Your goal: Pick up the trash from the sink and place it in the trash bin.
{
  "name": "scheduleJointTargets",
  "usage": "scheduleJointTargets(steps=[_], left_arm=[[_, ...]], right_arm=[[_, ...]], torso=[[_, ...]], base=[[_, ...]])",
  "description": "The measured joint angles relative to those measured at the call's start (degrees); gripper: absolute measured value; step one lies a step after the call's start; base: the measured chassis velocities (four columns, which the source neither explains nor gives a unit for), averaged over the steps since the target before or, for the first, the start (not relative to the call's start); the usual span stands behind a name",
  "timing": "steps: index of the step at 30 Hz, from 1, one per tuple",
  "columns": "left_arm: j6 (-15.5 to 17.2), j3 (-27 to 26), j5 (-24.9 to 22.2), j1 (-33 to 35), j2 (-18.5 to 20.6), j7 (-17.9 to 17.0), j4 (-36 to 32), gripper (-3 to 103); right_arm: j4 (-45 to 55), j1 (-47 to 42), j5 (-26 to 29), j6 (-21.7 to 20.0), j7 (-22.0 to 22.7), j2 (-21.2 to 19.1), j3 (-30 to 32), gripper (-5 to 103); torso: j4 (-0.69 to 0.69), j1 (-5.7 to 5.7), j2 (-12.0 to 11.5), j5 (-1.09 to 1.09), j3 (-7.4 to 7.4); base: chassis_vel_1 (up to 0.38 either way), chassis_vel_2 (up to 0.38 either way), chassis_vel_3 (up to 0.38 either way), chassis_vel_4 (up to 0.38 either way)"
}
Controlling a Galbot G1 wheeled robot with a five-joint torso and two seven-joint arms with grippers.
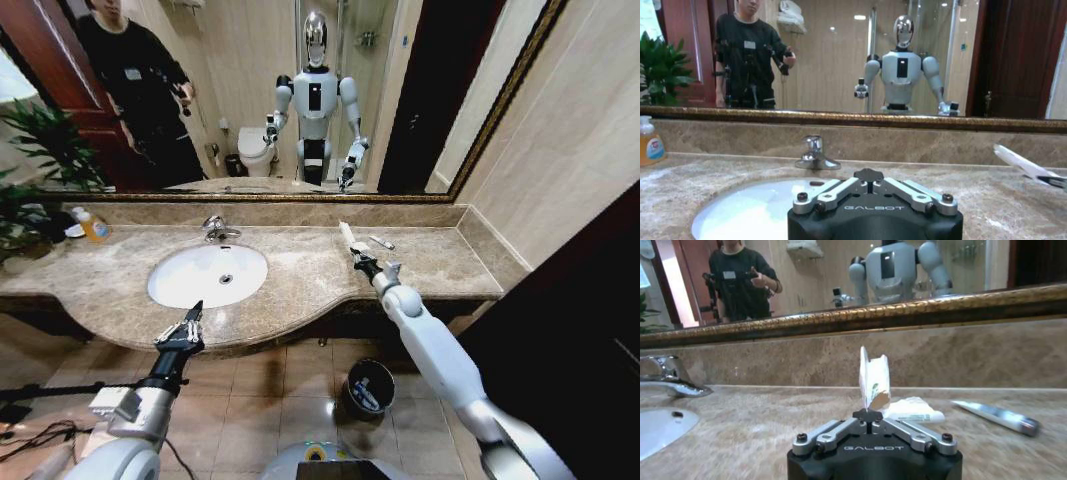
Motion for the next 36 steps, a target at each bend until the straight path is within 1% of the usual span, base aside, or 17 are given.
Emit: scheduleJointTargets(steps=[2,8,11,12,14,15,17,19,22,23,25,27,29,30,32,33,36], left_arm=[[0.0,0.0,0.0,0.0,0.0,0.0,0.0,0],[0.0,0.0,0.0,0.0,0.0,0.0,0.0,0],[0.0,0.0,0.0,0.0,0.0,0.0,0.0,0],[0.0,0.0,0.0,0.0,0.0,0.0,0.0,0],[0.0,0.0,0.0,0.0,0.0,0.0,0.0,0],[0.0,0.0,0.0,0.0,0.0,0.0,0.0,0],[0.0,0.0,0.0,0.0,0.0,0.0,0.0,0],[0.0,0.0,0.0,0.0,0.0,0.0,0.0,0],[0.0,0.0,0.0,0.0,0.0,0.0,0.0,0],[0.0,0.0,0.0,0.0,0.0,0.0,0.0,0],[0.0,0.0,0.0,0.0,0.0,0.0,0.0,0],[0.0,0.0,0.0,0.0,0.0,0.0,0.0,0],[0.0,0.0,0.0,0.0,0.0,0.0,0.0,0],[0.0,0.0,0.0,0.0,0.0,0.0,0.0,0],[0.0,0.0,0.0,0.0,0.0,0.0,0.0,0],[0.0,0.0,0.0,0.0,0.0,0.0,0.0,0],[0.0,0.0,0.0,0.0,0.0,0.0,0.0,0]], right_arm=[[3.6,-4.9,-0.9,2.7,0.0,-1.1,2.2,0],[8.2,-10.6,-1.9,5.3,0.1,-1.9,4.8,0],[12.0,-15.9,-1.8,7.3,0.9,-2.1,7.7,0],[12.0,-15.9,-1.8,7.3,0.9,-2.1,7.7,0],[14.1,-20.3,-1.9,8.7,0.9,-1.9,10.1,0],[14.1,-20.3,-1.9,8.7,0.9,-1.9,10.1,0],[17.2,-26.9,-1.8,9.9,0.3,-1.2,13.6,0],[18.0,-28.7,-1.7,10.4,0.0,-1.0,14.5,0],[21.0,-36.2,-1.6,13.2,-1.6,-0.1,18.3,0],[21.0,-36.2,-1.6,13.2,-1.6,-0.1,18.3,0],[22.7,-41.9,-2.2,15.8,-3.0,0.4,20.8,0],[22.8,-43.2,-2.6,16.6,-3.5,0.6,21.3,0],[22.5,-48.6,-4.2,19.9,-5.8,1.3,22.7,0],[22.0,-50.0,-4.4,20.7,-6.2,1.6,22.8,0],[21.4,-51.0,-4.4,21.3,-6.4,1.7,22.8,0],[18.7,-53.2,-4.5,23.2,-6.8,2.2,22.2,0],[15.7,-53.8,-4.6,24.5,-7.1,2.5,21.4,0]], torso=[[0.0,0.0,0.0,0.01,0.0],[0.0,0.0,0.0,0.01,0.0],[0.01,0.0,0.0,-0.01,-0.01],[0.01,0.0,0.0,-0.01,-0.01],[0.01,0.0,0.0,0.0,0.0],[0.01,0.0,0.0,0.0,0.0],[0.0,0.0,0.0,0.01,-0.01],[0.0,0.0,0.0,0.01,-0.01],[0.0,0.0,0.0,0.01,-0.01],[0.0,0.0,0.0,0.01,-0.01],[0.0,0.0,0.0,-0.02,0.0],[0.0,0.0,0.0,-0.01,0.0],[0.0,0.0,0.0,-0.01,-0.01],[0.0,-0.01,0.0,-0.01,0.0],[0.0,-0.01,0.0,-0.01,0.0],[0.0,-0.01,0.0,-0.01,0.0],[0.0,-0.01,0.0,-0.01,0.0]], base=[[0.0,0.0,0.0,0.0],[0.0,0.0,0.0,0.0],[0.0,0.0,0.0,0.0],[0.0,0.0,0.0,0.0],[0.0,0.0,0.0,0.0],[0.0,0.0,0.0,0.0],[0.0,0.0,0.0,0.0],[0.0,0.0,0.0,0.0],[0.0,0.0,0.0,0.0],[0.0,0.0,0.0,0.0],[0.0,0.0,0.0,0.0],[0.0,0.0,0.0,0.0],[0.0,0.0,0.0,0.0],[0.0,0.0,0.0,0.0],[0.0,0.0,0.0,0.0],[0.0,0.0,0.0,0.0],[0.0,0.0,0.0,0.0]])
